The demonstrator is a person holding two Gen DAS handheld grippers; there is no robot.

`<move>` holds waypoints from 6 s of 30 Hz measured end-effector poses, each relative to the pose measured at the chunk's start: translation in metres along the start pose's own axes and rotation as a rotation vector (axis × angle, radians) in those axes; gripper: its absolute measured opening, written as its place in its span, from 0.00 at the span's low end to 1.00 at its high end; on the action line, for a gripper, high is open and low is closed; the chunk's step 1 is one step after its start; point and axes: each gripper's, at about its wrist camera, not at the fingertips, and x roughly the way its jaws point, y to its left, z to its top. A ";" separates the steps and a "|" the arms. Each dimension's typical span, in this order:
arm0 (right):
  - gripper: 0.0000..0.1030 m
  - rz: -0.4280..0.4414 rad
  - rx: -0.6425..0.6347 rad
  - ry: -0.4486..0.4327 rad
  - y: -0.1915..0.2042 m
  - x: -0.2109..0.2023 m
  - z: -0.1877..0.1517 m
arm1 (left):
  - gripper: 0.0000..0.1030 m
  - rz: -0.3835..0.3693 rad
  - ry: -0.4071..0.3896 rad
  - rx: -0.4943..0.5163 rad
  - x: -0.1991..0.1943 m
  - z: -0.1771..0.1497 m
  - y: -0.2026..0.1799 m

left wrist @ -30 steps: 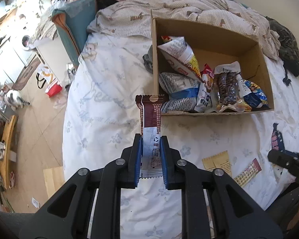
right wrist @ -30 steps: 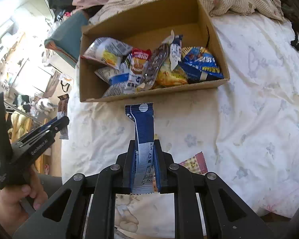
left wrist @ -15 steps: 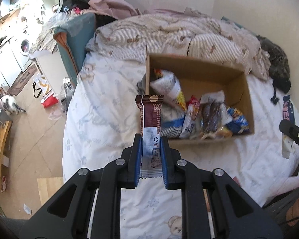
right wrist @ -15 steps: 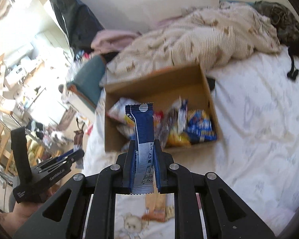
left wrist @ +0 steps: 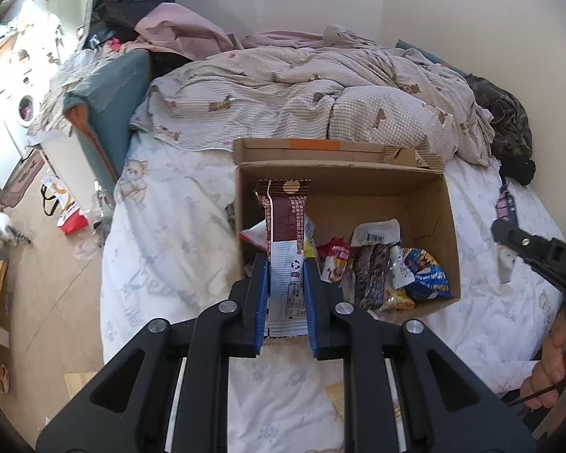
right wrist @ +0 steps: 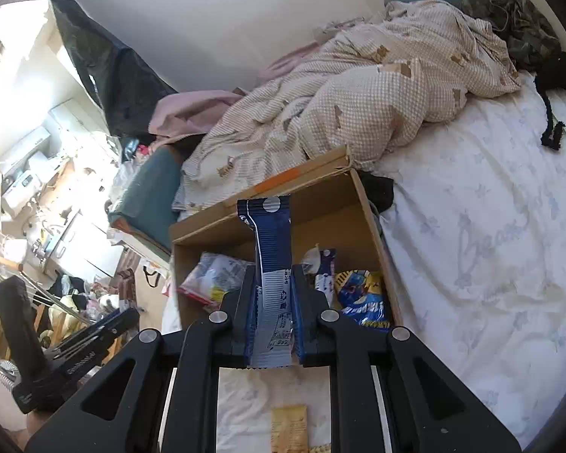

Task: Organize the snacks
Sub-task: 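Carry both held bars toward the box and lower them over it, then lower the brown-white bar and blue-white bar into the box, open both tools, then withdraw both tools from the box toward the tan snack pack on the sheet, then grasp the tan two-pack snack with left tool while right tool grasps pink-checked bar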

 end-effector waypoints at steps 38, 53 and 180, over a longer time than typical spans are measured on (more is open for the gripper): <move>0.17 -0.126 0.077 0.212 -0.039 0.089 0.010 | 0.16 -0.028 0.078 0.085 0.104 0.024 -0.055; 0.74 -0.111 0.076 0.131 -0.032 0.073 0.017 | 0.82 -0.047 -0.013 0.056 0.080 0.029 -0.051; 0.27 -0.356 -0.195 0.633 0.016 0.096 -0.169 | 0.25 -0.020 0.405 -0.188 0.024 -0.117 0.015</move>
